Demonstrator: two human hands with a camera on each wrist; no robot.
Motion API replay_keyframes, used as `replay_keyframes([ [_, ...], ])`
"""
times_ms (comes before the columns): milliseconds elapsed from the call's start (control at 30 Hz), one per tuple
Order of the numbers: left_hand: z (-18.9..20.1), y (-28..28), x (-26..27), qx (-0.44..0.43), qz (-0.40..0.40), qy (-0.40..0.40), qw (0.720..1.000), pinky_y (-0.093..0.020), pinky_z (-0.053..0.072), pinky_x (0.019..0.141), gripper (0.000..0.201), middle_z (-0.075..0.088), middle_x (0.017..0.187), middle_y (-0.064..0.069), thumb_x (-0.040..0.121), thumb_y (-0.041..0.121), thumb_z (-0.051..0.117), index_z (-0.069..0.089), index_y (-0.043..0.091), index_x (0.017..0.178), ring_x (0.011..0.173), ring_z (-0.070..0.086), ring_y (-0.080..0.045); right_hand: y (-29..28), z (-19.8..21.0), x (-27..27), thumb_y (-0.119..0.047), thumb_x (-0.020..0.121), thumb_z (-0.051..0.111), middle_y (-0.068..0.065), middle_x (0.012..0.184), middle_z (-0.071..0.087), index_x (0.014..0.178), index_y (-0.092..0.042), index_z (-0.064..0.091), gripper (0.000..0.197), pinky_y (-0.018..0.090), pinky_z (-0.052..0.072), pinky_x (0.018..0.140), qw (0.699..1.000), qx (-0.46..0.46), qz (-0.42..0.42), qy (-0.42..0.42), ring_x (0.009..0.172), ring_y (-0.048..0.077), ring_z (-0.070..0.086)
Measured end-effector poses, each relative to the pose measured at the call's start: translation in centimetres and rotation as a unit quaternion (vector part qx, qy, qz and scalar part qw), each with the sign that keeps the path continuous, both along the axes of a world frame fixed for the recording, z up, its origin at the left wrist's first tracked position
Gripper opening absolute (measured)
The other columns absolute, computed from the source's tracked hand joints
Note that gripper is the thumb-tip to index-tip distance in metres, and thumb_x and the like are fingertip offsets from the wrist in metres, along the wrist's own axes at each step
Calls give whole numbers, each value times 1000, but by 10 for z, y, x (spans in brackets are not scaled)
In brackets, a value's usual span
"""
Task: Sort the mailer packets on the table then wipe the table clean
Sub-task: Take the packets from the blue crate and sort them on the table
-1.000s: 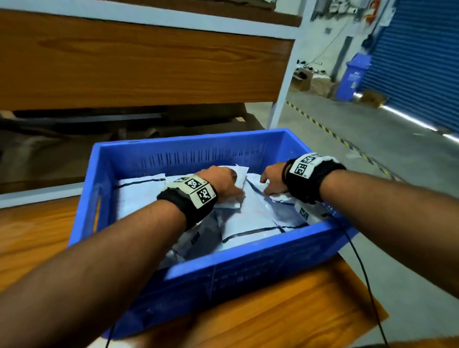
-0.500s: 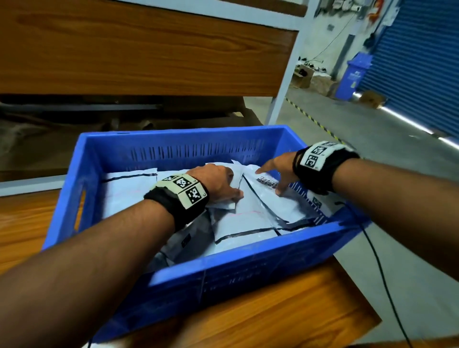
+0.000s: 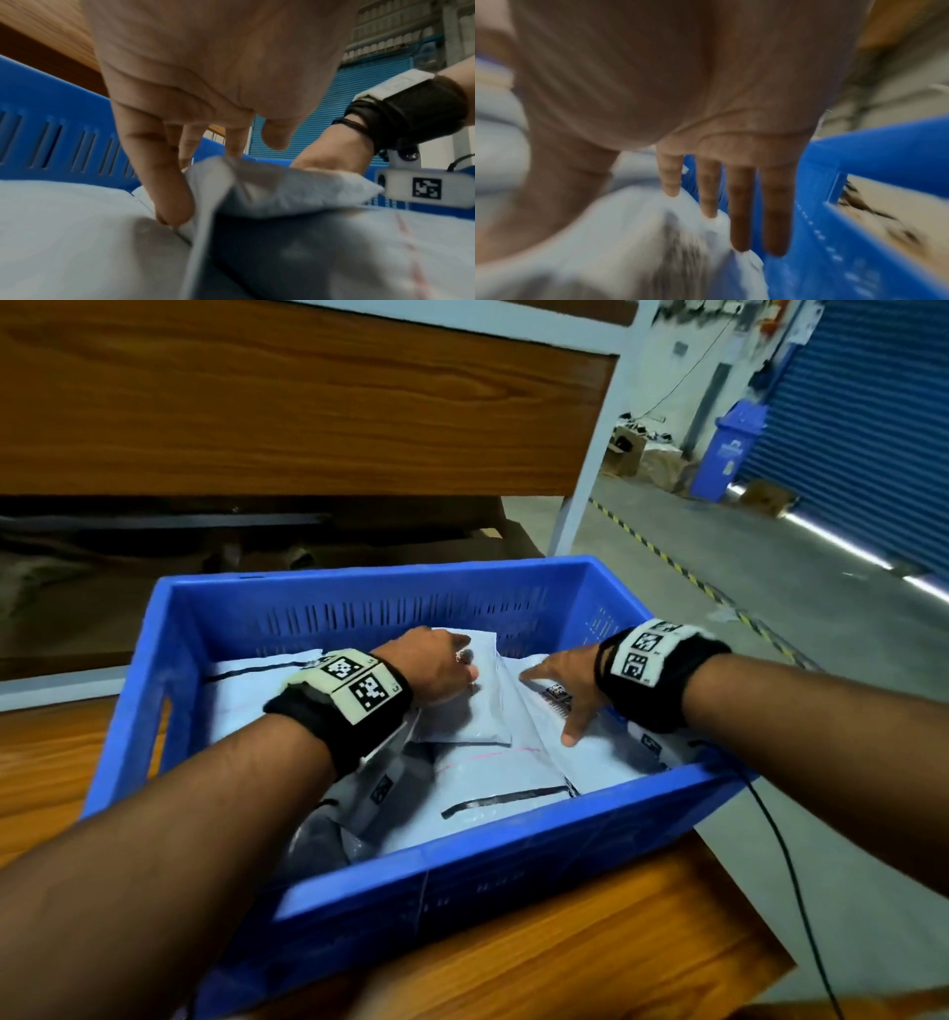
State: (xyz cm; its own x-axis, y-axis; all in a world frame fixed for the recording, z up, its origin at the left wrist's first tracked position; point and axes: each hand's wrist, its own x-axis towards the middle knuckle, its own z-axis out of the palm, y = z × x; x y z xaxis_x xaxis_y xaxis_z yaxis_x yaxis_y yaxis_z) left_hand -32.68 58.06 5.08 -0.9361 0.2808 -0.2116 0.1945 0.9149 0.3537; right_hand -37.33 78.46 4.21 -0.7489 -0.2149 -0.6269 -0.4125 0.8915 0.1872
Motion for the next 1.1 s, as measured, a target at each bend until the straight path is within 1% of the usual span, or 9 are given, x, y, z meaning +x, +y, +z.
replay_keyframes([
  [200,-3,-6,-2,-16,5,-33,999,-32,45,94,57,57,130,-8,85,32,70,49,17,136,116,53,-26,-9,6,4,-40,83,72,5,141,49,145,-17,38,74,29,38,99,999,-23,-21,24,125,26,49],
  [300,-3,-5,-5,-17,-1,-35,999,-32,46,79,50,62,112,-9,77,44,75,59,12,112,99,57,-26,-17,25,-8,-38,94,57,8,112,62,128,-13,56,42,36,53,82,966,-209,-120,96,94,26,65],
  [400,-1,-11,-8,-18,-1,-38,999,-35,48,79,58,64,99,-8,68,51,79,62,8,103,92,59,-25,-35,23,-3,-43,89,63,8,101,59,127,-11,50,52,37,58,62,898,-360,-252,34,75,26,67],
  [467,2,-19,-9,-64,-9,-42,997,-35,49,83,65,64,98,-6,65,58,79,62,9,104,92,58,-24,-48,15,0,-51,79,72,6,118,59,137,-14,43,74,38,57,75,921,-317,-227,19,91,25,68],
  [567,0,-30,-9,-128,-25,-100,986,-36,42,98,87,58,124,-1,59,71,74,54,22,128,115,52,-25,-60,2,-2,-55,63,82,0,121,62,131,-16,51,84,31,51,86,940,-279,-183,74,101,20,61],
  [767,-7,-30,-5,-114,-21,-97,989,-50,26,112,119,36,148,-2,44,78,75,29,29,143,136,29,-32,-52,16,0,-33,58,92,-1,92,58,100,-19,47,63,38,56,66,914,-317,-230,108,86,21,62],
  [867,-12,-20,1,-147,-37,-87,985,-56,2,117,139,-2,161,-5,51,76,72,-3,19,153,148,-3,-30,-33,24,-3,-3,68,85,5,87,60,92,-16,44,49,44,60,61,837,-446,-311,59,78,26,66],
  [967,-15,-17,3,-148,-66,-103,981,-59,-5,115,135,-13,160,-5,57,73,72,-11,26,152,147,-12,-27,-6,38,-8,7,76,74,9,81,63,91,-15,49,37,35,58,49,784,-519,-340,34,65,21,66],
  [1100,-19,-16,2,-154,-79,-118,978,-59,-4,115,128,-16,160,-5,61,71,72,-11,32,151,147,-12,-27,30,42,-18,3,76,75,13,77,64,96,-14,56,33,29,53,43,830,-456,-320,29,51,17,64],
])
